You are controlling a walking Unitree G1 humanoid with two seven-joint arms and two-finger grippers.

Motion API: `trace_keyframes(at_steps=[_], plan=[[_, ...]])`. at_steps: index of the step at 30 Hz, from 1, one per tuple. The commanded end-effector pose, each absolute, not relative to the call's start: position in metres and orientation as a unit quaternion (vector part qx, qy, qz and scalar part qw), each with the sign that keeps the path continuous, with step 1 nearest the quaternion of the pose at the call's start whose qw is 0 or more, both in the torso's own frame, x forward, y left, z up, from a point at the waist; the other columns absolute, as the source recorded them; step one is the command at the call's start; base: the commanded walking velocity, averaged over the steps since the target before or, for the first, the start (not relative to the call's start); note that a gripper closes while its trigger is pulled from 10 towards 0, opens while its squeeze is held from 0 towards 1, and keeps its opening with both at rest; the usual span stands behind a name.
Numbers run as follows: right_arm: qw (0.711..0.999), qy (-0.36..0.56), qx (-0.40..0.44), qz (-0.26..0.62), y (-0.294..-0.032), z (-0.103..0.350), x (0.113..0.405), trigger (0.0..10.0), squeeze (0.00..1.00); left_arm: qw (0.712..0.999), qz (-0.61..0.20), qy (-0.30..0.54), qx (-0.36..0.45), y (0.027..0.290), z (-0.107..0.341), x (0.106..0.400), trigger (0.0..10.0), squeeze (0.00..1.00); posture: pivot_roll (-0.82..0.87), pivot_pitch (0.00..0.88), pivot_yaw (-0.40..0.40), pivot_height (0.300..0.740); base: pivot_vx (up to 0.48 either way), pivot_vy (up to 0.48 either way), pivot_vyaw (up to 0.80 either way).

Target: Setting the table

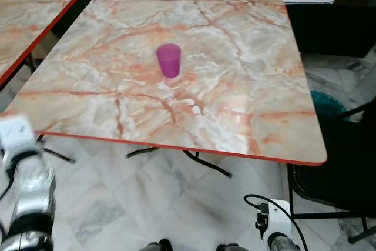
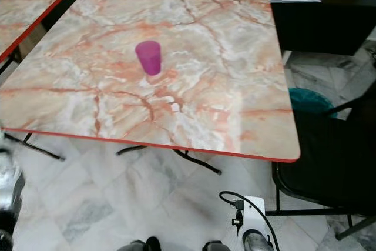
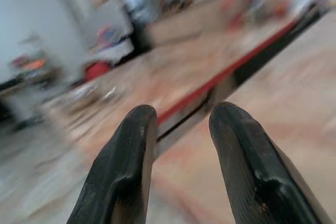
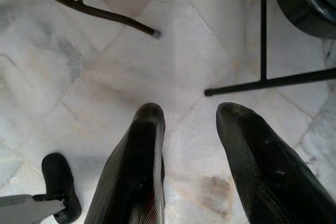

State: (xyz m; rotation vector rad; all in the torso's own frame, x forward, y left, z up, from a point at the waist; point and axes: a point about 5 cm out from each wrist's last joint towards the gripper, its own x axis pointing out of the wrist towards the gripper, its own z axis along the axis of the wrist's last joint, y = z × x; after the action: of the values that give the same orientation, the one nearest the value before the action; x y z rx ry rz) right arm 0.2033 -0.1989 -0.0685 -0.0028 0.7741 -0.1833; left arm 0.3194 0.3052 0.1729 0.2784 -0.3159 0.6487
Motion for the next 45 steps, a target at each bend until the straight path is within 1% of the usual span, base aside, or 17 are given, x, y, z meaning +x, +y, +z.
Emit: trace_keyframes(at_steps=[1, 2, 3, 5, 10, 12, 13, 14, 15, 22, 29, 35, 41, 45], plan=[[0.915, 0.393, 0.002, -0.093, -0.200, -0.074, 0.194, 10.0, 0.00, 0.940, 0.285, -0.144, 0.122, 0.297, 0.171, 0.324, 10.0, 0.00, -0.10, 0.161, 0.038, 0.740, 0.000, 0.000, 0.00], [0.915, 0.393, 0.003, -0.093, -0.200, -0.074, 0.194, 10.0, 0.00, 0.950, 0.243, -0.156, 0.115, 0.280, 0.178, 0.334, 10.0, 0.00, -0.10, 0.161, 0.038, 0.740, 0.000, 0.000, 0.00], [0.915, 0.393, 0.003, -0.093, -0.200, -0.074, 0.194, 10.0, 0.00, 0.950, 0.243, -0.156, 0.115, 0.280, 0.178, 0.334, 10.0, 0.00, -0.10, 0.161, 0.038, 0.740, 0.000, 0.000, 0.00], [0.915, 0.393, 0.004, -0.095, -0.200, -0.074, 0.194, 10.0, 0.00, 0.975, 0.132, -0.170, 0.059, 0.231, 0.194, 0.355, 10.0, 0.00, -0.11, 0.162, 0.038, 0.740, 0.000, 0.000, 0.00], [0.915, 0.393, 0.004, -0.095, -0.200, -0.074, 0.194, 10.0, 0.00, 0.976, 0.126, -0.168, 0.054, 0.227, 0.195, 0.356, 10.0, 0.00, -0.11, 0.162, 0.038, 0.740, 0.000, 0.000, 0.00], [0.913, 0.396, 0.005, -0.098, -0.201, -0.074, 0.193, 10.0, 0.00, 0.985, 0.046, -0.160, -0.036, 0.181, 0.208, 0.375, 10.0, 0.00, -0.12, 0.164, 0.042, 0.740, 0.000, 0.000, -0.23], [0.912, 0.398, 0.008, -0.100, -0.201, -0.075, 0.192, 10.0, 0.00, 0.985, 0.013, -0.159, -0.060, 0.161, 0.214, 0.381, 10.0, 0.00, -0.12, 0.161, 0.045, 0.740, 0.000, 0.000, -0.79], [0.911, 0.399, 0.010, -0.102, -0.200, -0.075, 0.192, 10.0, 0.00, 0.985, -0.006, -0.159, -0.071, 0.150, 0.217, 0.384, 10.0, 0.00, -0.12, 0.161, 0.045, 0.740, 0.000, 0.000, -0.79], [0.911, 0.398, 0.013, -0.104, -0.200, -0.075, 0.191, 10.0, 0.00, 0.984, -0.011, -0.163, -0.074, 0.145, 0.220, 0.385, 10.0, 0.00, -0.13, 0.160, 0.050, 0.740, 0.000, 0.000, -0.79], [0.912, 0.396, 0.007, -0.102, -0.200, -0.075, 0.191, 10.0, 0.00, 0.984, -0.005, -0.166, -0.068, 0.149, 0.222, 0.385, 10.0, 0.00, -0.12, 0.155, 0.055, 0.740, 0.000, 0.000, -0.11], [0.912, 0.398, 0.010, -0.100, -0.196, -0.076, 0.192, 10.0, 0.00, 0.984, -0.007, -0.166, -0.059, 0.154, 0.221, 0.383, 10.0, 0.00, -0.12, 0.147, 0.056, 0.740, 0.247, 0.000, 0.00], [0.911, 0.400, 0.018, -0.099, -0.193, -0.076, 0.192, 10.0, 0.00, 0.986, -0.048, -0.154, -0.037, 0.154, 0.222, 0.384, 10.0, 0.00, -0.13, 0.135, 0.062, 0.740, 0.041, 0.000, -0.74], [0.910, 0.402, 0.016, -0.100, -0.192, -0.076, 0.192, 10.0, 0.00, 0.988, -0.052, -0.142, -0.029, 0.162, 0.220, 0.386, 10.0, 0.00, -0.13, 0.126, 0.066, 0.740, 0.000, 0.000, -0.73], [0.910, 0.402, 0.015, -0.099, -0.192, -0.076, 0.192, 10.0, 0.00, 0.988, -0.052, -0.141, -0.029, 0.162, 0.220, 0.386, 10.0, 0.00, -0.13, 0.129, 0.063, 0.740, 0.000, 0.000, -0.73]])
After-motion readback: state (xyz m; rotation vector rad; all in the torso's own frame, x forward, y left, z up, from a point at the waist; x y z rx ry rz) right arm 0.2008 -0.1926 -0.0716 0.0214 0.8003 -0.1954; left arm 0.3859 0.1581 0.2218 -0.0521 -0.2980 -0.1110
